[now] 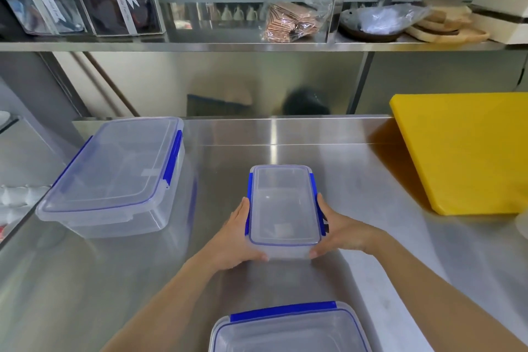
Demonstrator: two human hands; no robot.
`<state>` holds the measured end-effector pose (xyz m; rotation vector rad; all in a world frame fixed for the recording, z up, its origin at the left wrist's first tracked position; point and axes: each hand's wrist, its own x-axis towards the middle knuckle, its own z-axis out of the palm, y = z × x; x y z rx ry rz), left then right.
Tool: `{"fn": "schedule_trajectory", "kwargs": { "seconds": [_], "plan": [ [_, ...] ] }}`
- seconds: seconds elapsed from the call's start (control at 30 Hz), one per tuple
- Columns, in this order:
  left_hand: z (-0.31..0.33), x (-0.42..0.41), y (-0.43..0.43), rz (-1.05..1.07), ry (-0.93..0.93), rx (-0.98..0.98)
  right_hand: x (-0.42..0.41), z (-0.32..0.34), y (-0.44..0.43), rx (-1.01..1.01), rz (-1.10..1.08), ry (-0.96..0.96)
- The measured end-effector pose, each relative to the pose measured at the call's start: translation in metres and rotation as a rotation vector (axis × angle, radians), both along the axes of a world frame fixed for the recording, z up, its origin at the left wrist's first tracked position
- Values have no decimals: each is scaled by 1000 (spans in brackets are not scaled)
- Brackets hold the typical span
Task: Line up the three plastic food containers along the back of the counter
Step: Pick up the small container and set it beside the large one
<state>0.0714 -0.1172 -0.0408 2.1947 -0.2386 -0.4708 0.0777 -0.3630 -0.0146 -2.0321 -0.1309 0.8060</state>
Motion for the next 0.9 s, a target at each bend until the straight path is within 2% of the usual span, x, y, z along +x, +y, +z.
{"fn": "schedule_trajectory", "kwargs": {
  "seconds": [0.17,0.33,0.5,0.63,0.8,0.9],
  "plan": [
    [-4,20,18,245,-250,107,37,-5,33,16,-64,-108],
    [-17,45,36,419,-393,279,81,-15,64,-14,-71,-183],
    [-22,69,45,346,-361,485,117,-19,86,-33,-73,-217],
    [-23,85,50,334,-270,507,132,-24,97,-102,-99,-276],
    [-19,89,49,333,-267,566,121,-25,108,-285,-235,-408],
    [-14,75,47,319,-300,507,105,-23,106,-229,-259,-454]
  ]
}}
